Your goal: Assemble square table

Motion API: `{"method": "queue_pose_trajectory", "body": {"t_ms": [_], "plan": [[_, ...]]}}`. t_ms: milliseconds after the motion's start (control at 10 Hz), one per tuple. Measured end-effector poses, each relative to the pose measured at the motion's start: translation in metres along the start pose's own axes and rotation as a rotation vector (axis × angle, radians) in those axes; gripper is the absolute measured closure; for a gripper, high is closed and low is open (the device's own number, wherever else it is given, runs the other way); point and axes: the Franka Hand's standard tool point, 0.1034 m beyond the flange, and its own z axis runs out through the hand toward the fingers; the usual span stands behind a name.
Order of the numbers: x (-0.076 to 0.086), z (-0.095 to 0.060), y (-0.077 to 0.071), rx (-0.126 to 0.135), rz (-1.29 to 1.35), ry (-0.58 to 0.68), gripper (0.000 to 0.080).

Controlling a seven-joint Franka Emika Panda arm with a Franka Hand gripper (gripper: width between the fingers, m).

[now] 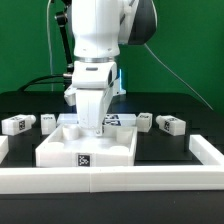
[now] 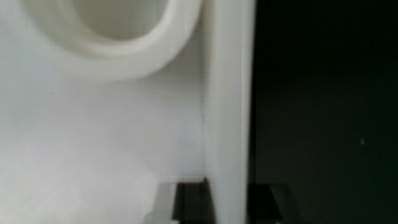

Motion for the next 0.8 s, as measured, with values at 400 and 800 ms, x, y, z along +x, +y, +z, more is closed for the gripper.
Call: {"method": "queue_pose_trajectory", "body": {"t_ms": [400, 800], "plan": [[0.001, -0.002, 0.005, -0.023, -0.116, -0.01, 0.0736], [0.014, -0.001, 0.007, -0.039, -0.284, -0.041, 0.0736]]}}
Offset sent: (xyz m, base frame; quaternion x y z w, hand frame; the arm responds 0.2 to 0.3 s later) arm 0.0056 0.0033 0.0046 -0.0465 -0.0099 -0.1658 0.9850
